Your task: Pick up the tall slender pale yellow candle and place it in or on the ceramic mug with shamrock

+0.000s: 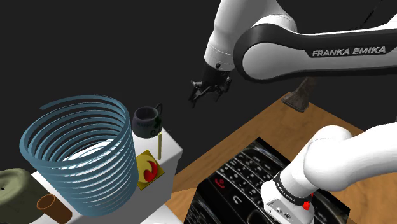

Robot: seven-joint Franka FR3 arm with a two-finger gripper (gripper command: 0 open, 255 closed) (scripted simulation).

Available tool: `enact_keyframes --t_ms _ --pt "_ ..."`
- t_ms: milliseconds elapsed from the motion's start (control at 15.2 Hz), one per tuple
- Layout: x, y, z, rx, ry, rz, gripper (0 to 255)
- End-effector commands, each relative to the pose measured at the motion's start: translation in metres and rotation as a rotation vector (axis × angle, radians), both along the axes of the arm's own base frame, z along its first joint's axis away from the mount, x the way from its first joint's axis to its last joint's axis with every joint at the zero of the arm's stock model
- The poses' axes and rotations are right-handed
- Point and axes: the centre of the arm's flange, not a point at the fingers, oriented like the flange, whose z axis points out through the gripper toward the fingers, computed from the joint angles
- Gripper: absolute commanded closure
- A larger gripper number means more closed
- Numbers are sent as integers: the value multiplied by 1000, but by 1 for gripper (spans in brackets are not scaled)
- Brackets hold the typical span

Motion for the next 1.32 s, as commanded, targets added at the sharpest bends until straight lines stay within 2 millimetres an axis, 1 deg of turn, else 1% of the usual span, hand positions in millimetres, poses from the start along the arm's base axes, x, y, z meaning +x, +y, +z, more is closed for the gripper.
enact_keyframes --t_ms 0,660,726,1254 --pt "4 24 -11 4 -4 0 0" --pt "23 141 -64 18 -23 2 0" --pt "25 150 -68 19 -24 3 0" --pt "32 149 -107 19 -24 3 0"
